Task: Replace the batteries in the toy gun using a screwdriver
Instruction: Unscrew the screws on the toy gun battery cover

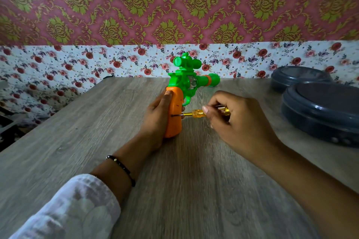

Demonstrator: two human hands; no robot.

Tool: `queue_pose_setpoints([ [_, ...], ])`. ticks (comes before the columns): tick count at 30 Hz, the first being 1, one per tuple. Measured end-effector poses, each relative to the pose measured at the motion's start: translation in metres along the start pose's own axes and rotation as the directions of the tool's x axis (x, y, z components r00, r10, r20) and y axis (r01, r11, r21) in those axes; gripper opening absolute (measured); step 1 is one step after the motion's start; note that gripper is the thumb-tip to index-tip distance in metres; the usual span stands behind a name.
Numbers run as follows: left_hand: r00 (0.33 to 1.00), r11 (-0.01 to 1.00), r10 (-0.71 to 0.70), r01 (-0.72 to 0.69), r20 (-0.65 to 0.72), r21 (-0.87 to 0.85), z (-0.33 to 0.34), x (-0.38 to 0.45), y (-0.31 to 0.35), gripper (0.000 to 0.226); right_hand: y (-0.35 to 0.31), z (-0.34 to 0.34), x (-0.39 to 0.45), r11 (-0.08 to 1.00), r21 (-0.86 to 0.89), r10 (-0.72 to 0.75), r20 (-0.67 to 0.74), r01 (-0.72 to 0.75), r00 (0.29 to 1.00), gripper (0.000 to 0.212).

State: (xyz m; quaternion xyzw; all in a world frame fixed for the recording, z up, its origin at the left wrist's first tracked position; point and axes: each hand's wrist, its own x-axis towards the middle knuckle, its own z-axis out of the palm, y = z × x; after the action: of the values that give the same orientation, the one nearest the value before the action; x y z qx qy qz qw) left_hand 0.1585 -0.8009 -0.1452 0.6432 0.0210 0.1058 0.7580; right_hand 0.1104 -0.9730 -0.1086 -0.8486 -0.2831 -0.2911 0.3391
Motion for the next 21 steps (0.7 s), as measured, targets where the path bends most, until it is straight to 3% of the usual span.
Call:
queue_pose_setpoints([
  [4,1.000,1.000,-0.011,0.011,0.002,-0.019,-0.0015,0.0021,-0.0013,0.042,-0.0042,0.0018,-0.0008,0.996,0.081,-0.021,0.003,0.020,1.000,0.003],
  [9,1.000,1.000,-0.008,0.008,0.007,-0.024,-0.0014,0.0006,0.0004,0.037,-0.0077,0.0031,-0.0025,0.993,0.119,0.014,0.030,-0.017,0.999,0.007],
  [13,1.000,1.000,-0.013,0.013,-0.012,0.001,-0.0010,0.0010,0.0001,0.041,-0.0035,0.0001,-0.0028,0.992,-0.103,0.076,0.025,-0.073,0.997,0.046],
  [15,1.000,1.000,-0.016,0.016,-0.015,0.014,-0.0016,0.0014,-0.0005,0.044,-0.0030,0.0006,-0.0032,0.983,-0.168,0.086,0.033,-0.079,0.996,0.050],
  [21,1.000,1.000,-0.020,0.020,-0.010,0.009,-0.0013,0.0011,0.0006,0.042,-0.0027,0.0009,-0.0027,0.998,-0.043,0.039,0.024,-0.038,0.999,0.019],
])
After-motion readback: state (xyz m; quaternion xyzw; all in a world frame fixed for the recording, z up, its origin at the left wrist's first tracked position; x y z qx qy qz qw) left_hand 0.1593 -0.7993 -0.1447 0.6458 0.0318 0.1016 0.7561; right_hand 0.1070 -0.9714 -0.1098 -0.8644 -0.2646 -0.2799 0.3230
